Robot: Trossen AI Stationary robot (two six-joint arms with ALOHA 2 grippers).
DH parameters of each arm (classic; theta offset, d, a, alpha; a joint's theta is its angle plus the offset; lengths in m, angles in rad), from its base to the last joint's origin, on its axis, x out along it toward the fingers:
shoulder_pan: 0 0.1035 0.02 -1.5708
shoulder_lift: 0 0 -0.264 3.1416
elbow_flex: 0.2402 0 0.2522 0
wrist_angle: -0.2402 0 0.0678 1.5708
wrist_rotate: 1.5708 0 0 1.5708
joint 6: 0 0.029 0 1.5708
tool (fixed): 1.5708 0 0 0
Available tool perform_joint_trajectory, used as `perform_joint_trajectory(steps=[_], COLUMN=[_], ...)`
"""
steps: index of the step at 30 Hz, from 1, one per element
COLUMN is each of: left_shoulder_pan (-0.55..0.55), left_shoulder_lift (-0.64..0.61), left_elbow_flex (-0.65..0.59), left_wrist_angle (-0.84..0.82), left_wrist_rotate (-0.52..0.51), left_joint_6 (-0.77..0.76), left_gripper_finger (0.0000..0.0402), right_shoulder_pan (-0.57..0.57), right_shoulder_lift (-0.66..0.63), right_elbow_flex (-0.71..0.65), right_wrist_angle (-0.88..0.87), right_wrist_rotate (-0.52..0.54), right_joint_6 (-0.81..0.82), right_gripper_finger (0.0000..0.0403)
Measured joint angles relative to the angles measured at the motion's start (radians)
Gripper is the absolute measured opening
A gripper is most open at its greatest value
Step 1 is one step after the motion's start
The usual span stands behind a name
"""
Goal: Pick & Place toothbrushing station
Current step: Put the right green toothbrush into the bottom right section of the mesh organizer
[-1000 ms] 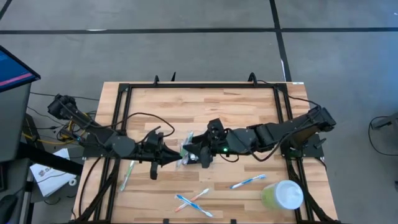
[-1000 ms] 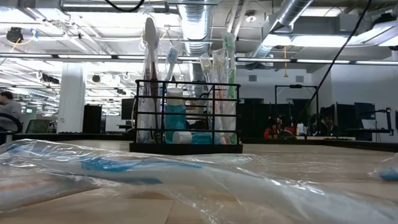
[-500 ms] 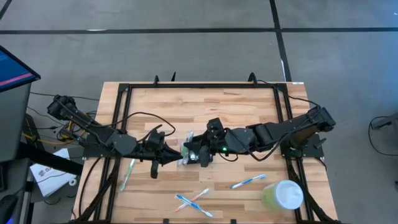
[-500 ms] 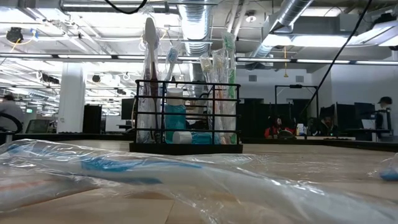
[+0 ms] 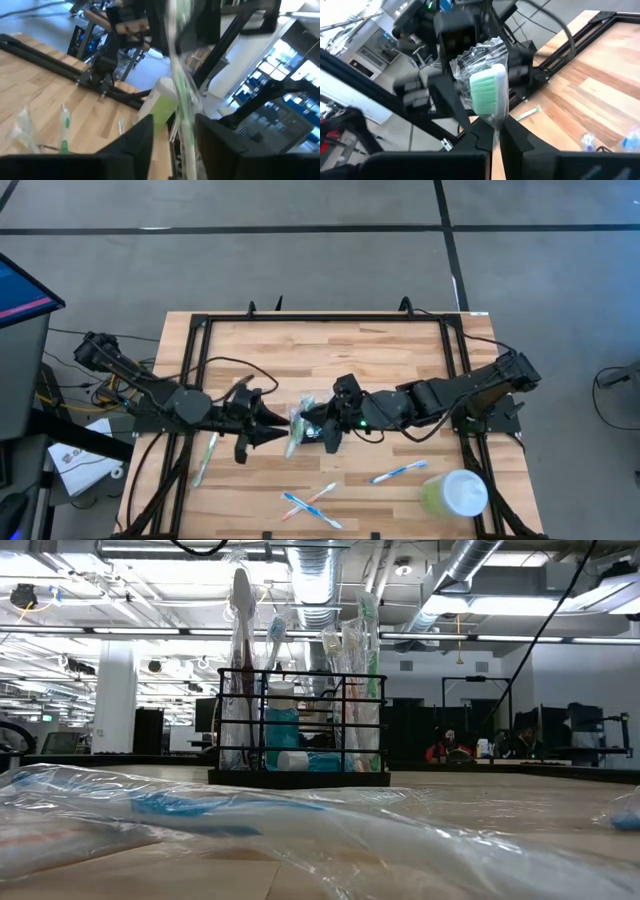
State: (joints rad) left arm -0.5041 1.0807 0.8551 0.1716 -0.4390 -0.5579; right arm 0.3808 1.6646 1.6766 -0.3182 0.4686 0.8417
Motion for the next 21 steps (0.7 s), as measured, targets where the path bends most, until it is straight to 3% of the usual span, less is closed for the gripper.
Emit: perform_joint_trajectory(steps=[4, 8, 14, 21], left_shoulder_pan=[0.000, 0.000, 0.000, 0.001], left_shoulder_lift=[-0.084, -0.173, -0.245, -0.226], left_elbow_flex=[0.000, 0.000, 0.000, 0.000], left_wrist_angle=[-0.034, -0.106, -0.192, -0.196], left_wrist_rotate=[-0.006, -0.067, -0.178, -0.203], left_joint_6=[0.005, 0.029, 0.031, 0.027], left_gripper_finger=[0.0191, 0.0221, 0.0222, 0.0206], right_shoulder_pan=[0.025, 0.068, 0.160, 0.221], right_shoulder_lift=[0.000, -0.002, 0.006, 0.127], right_elbow_flex=[0.041, 0.098, 0.115, 0.113], right_wrist_angle=[-0.068, -0.214, -0.420, -0.554], right_wrist_rotate=[0.016, 0.122, 0.326, 0.507], right_joint_6=[-0.024, -0.029, 0.055, 0.215], right_gripper_finger=[0.0004, 0.0003, 0.0001, 0.0001])
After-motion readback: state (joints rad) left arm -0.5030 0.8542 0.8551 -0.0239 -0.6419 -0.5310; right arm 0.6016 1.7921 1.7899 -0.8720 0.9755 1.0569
